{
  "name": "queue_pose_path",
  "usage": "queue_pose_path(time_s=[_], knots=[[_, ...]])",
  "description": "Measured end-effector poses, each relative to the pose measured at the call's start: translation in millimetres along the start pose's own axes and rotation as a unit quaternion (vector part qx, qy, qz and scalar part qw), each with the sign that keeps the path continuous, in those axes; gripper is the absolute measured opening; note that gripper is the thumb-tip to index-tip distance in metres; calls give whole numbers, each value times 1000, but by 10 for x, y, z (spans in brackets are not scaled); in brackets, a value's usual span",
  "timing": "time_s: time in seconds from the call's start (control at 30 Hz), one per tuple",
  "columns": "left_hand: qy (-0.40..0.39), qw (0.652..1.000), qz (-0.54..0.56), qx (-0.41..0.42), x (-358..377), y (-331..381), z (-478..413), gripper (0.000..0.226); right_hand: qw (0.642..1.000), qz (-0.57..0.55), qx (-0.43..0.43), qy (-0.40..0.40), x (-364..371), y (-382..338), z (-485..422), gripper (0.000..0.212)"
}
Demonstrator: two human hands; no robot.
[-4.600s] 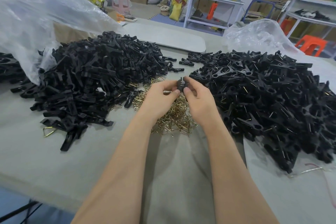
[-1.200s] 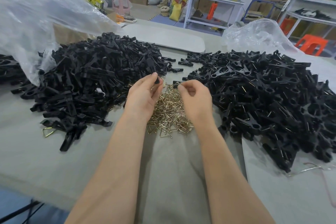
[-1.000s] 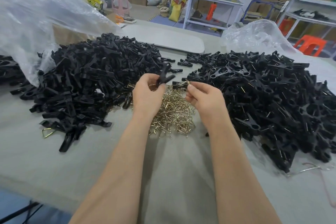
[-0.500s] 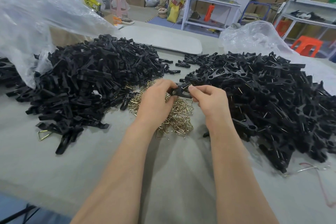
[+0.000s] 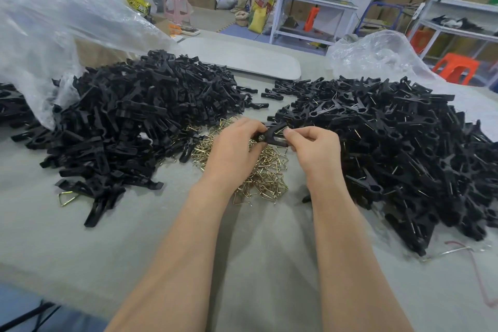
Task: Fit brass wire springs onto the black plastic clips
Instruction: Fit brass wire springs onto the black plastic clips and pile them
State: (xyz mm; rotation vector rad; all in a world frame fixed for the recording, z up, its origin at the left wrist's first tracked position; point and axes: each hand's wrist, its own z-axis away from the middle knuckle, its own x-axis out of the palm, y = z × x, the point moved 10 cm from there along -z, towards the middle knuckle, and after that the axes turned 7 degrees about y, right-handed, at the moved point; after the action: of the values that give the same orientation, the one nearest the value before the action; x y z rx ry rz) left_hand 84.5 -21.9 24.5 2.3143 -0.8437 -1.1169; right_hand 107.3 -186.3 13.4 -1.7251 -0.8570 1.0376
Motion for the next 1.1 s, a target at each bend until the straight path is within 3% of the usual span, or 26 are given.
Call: queue_pose_path(time_s=[0.43,0.5,0.57,0.7,0.8,0.87,0.97,1.1], knots=[[-6,1000,11,-14,7,-4,5,20,999,36,-29,1,52,-15,18,18],[-15,1000,14,-16,8,-11,7,19,1000,17,-6,-21,86,19,16,18],[-36,998,36,-20,26,-12,9,19,993,-47,56,-94,160,98,24,18],[-91,980,163,-64,48,18,33,27,900,-238,248,-268,360,252,234,17],[-104,968,219,-67,50,87,45,25,862,-235,274,-356,471,278,397,58],[-100,969,219,-55,17,124,33,22,841,-236,270,-404,533,243,485,67],[-93,975,201,-31,-24,168,18,20,830,-257,261,-420,570,202,488,60],[-127,966,226,-18,17,229,33,31,800,-369,264,-392,615,178,462,42]])
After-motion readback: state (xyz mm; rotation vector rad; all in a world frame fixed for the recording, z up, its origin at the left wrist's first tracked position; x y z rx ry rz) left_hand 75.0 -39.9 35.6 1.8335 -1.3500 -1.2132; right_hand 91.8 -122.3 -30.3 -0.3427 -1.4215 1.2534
